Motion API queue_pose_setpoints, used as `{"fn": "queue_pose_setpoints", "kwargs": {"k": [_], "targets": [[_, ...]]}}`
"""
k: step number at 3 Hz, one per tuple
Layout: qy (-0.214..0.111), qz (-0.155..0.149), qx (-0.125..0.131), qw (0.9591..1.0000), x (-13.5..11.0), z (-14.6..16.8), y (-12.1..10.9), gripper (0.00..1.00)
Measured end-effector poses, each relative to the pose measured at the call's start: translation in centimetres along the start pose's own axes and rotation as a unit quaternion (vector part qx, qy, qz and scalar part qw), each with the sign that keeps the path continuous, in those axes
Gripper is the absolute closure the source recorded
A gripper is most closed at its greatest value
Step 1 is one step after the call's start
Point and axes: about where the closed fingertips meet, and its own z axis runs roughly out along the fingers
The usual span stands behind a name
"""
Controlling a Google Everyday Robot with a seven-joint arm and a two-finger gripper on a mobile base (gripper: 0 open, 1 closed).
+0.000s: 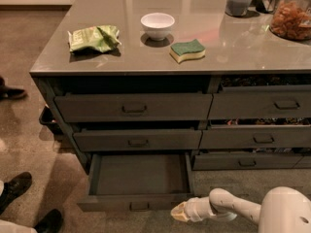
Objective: Close bottom drawer
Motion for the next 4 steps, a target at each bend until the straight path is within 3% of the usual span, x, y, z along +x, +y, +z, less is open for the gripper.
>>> {"fn": "queue_pose_setpoints", "kwargs": {"k": [1, 2, 3, 4], "targets": [[-0.008, -0.012, 0.023, 0.9996, -2.3, 1.3, -2.0, 0.62], [-0.008, -0.012, 0.023, 0.9996, -2.3, 1.3, -1.8, 0.39], [-0.012, -0.026, 0.034, 0.999, -5.1, 2.8, -4.3, 0.16], [-0.012, -0.027, 0.035, 0.9989, -5.4, 2.9, -4.3, 0.0]]}}
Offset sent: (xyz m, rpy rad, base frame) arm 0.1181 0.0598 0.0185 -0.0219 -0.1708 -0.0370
